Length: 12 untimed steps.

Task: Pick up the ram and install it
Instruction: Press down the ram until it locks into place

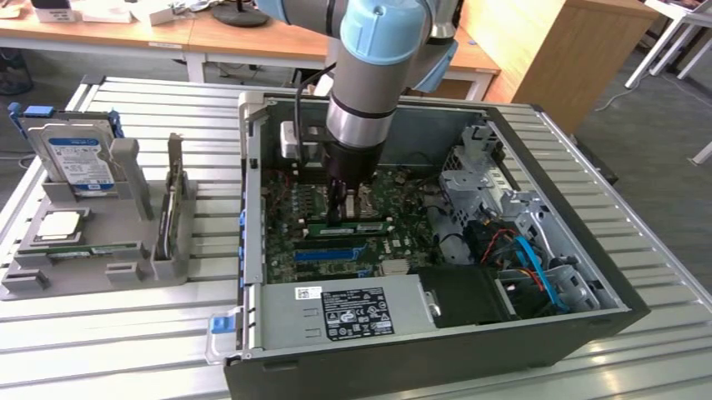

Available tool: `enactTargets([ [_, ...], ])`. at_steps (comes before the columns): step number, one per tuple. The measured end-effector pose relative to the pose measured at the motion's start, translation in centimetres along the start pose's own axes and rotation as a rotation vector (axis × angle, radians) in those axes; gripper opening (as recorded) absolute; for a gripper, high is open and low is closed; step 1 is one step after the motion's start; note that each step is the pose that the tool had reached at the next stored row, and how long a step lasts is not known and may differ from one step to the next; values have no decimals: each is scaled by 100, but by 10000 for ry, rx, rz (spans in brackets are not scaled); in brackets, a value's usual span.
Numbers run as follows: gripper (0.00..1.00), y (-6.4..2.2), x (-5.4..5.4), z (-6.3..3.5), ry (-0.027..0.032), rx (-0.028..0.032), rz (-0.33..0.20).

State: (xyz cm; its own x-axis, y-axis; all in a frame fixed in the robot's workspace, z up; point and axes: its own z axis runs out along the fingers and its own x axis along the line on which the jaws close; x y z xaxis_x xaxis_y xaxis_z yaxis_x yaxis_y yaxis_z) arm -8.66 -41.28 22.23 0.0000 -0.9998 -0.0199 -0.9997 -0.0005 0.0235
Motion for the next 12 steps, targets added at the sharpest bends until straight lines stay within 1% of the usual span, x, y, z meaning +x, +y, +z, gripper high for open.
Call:
enactTargets([
  [9,11,0,0,-3,-2,1,0],
  [11,11,-1,-2,-23,-12,7,-2],
  [12,11,0,-2,-41,-5,3,-1],
])
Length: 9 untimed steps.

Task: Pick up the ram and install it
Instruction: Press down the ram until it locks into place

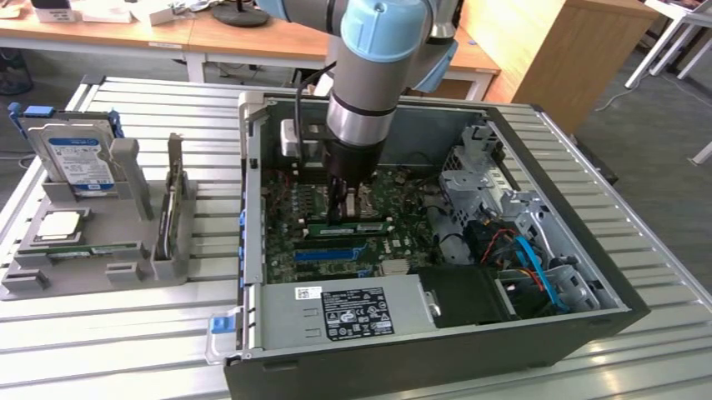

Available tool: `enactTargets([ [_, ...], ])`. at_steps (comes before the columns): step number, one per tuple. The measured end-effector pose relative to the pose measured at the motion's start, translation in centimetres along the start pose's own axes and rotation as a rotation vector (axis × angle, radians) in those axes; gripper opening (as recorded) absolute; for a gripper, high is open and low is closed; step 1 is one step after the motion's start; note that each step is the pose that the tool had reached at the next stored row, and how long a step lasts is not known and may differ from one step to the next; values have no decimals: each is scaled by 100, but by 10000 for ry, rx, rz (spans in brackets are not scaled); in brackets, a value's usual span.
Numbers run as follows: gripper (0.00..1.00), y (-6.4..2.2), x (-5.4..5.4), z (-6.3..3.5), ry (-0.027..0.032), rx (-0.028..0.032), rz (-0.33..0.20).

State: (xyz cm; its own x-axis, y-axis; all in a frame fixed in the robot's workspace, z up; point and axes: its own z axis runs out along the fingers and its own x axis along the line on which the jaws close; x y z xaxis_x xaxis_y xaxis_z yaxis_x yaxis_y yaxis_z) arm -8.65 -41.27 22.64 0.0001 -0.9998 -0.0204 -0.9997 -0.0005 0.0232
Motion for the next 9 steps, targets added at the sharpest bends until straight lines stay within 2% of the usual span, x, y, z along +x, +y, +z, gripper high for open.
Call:
enactTargets([
  [9,11,6,-3,-214,5,-3,1],
])
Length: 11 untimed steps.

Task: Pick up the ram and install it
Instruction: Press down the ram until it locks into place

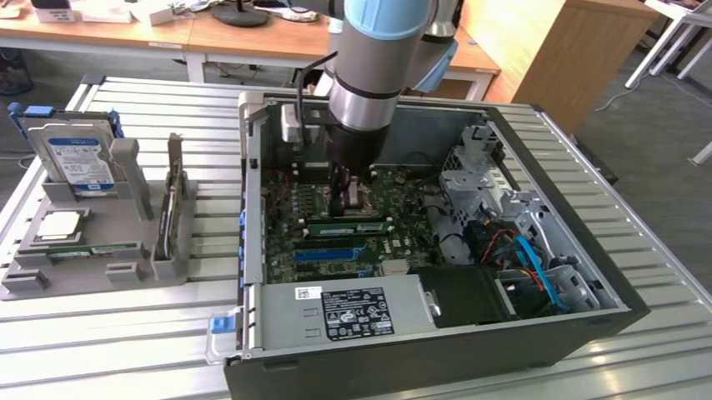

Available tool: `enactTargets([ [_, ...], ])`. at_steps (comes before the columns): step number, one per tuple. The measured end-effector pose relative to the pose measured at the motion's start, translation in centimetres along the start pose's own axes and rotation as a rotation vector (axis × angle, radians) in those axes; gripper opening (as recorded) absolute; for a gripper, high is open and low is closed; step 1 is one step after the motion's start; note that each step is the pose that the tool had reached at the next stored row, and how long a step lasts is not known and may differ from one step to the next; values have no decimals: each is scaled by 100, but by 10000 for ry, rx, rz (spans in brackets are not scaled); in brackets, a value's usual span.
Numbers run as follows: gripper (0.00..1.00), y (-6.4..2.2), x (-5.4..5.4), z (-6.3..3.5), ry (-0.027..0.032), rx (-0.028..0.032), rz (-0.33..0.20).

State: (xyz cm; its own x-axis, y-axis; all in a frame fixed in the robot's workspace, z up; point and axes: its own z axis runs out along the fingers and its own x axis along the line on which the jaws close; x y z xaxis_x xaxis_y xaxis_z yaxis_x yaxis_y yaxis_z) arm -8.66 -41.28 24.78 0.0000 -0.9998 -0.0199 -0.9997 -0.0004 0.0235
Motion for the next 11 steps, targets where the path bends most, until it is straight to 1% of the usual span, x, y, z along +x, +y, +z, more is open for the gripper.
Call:
enactTargets([
  [5,11,3,-2,-121,-1,0,-1],
  [7,11,3,-3,-141,0,0,0],
  [11,11,3,-3,-141,-2,1,0],
])
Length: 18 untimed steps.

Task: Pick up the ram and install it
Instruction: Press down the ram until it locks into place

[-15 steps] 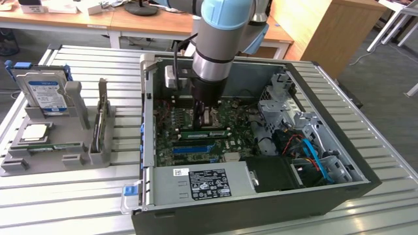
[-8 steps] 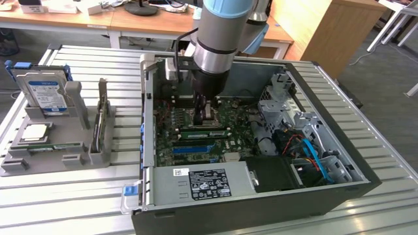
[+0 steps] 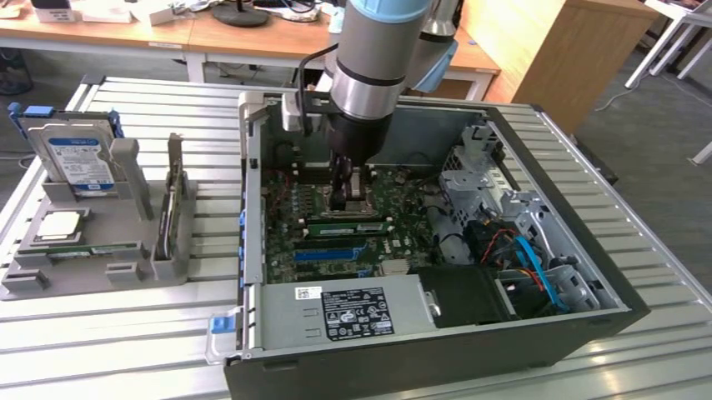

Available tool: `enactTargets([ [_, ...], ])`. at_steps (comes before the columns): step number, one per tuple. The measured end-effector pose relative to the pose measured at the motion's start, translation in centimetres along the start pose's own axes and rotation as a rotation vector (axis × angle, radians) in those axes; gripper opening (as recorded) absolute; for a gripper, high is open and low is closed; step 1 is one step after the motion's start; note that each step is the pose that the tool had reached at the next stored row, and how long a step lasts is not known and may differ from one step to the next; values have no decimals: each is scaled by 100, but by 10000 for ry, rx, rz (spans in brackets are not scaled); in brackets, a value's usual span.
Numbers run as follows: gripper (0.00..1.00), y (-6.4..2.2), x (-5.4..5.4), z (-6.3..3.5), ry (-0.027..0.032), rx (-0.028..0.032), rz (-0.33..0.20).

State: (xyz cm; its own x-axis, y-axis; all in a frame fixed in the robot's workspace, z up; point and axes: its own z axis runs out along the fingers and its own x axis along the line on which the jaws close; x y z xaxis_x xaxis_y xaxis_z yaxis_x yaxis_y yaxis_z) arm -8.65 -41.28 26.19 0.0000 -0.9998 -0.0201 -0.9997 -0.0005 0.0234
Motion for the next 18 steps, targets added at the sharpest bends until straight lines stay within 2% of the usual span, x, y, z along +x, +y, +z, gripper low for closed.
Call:
enactTargets([
  [4,11,-22,1,-2,5,-4,0],
  [18,11,-275,7,-7,2,-7,-1],
])
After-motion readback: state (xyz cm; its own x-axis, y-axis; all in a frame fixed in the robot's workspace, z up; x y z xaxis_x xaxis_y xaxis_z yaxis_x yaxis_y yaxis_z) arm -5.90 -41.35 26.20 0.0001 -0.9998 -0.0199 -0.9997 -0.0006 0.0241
